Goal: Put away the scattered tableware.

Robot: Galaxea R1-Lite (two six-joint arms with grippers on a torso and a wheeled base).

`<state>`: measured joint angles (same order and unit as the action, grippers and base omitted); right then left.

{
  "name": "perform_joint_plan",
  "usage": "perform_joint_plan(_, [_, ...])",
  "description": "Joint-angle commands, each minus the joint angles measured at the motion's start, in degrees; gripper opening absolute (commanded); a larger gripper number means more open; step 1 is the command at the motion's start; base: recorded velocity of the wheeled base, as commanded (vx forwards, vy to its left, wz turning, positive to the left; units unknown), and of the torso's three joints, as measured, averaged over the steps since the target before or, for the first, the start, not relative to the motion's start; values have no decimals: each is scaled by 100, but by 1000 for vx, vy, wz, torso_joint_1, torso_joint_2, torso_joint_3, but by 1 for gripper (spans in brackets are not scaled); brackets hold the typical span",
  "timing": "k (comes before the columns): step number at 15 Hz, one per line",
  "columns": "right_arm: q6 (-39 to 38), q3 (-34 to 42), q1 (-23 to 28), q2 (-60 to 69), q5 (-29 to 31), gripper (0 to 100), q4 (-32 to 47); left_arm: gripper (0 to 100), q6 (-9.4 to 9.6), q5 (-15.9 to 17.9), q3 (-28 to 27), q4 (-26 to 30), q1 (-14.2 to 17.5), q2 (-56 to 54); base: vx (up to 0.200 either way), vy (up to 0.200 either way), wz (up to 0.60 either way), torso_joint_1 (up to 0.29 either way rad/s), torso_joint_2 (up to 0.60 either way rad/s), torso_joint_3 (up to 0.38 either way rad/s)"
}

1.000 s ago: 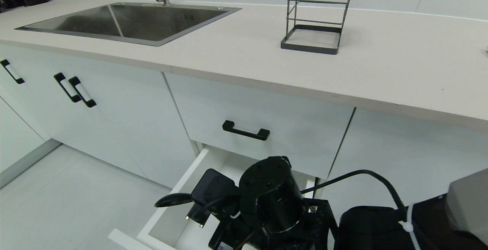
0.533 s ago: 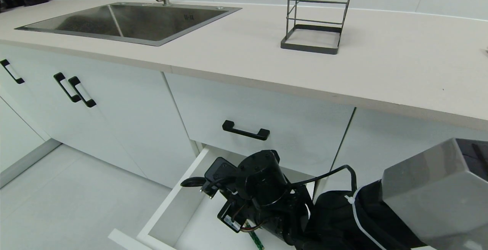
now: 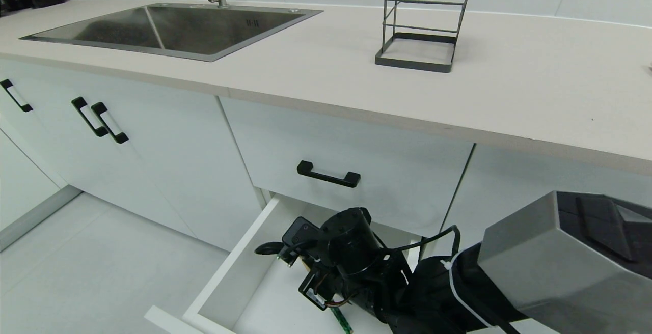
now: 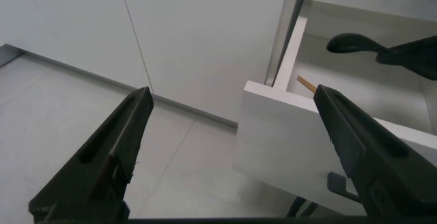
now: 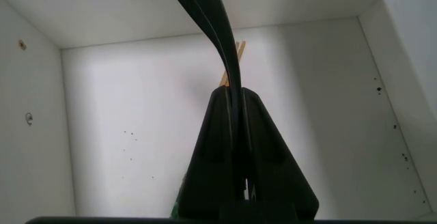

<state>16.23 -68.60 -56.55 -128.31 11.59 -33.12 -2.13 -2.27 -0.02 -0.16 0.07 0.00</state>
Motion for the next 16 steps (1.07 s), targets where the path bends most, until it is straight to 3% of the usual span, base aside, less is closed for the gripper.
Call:
perform_joint_plan(1, [3, -66, 4, -221, -17, 0, -1, 100, -6, -2, 2, -2, 1, 0, 0, 0, 0, 0, 0, 0])
perform_joint_plan(16, [39, -637, 153, -951, -87, 0, 16, 100, 2, -2, 2, -2, 1, 0, 0, 0, 0, 0, 0, 0])
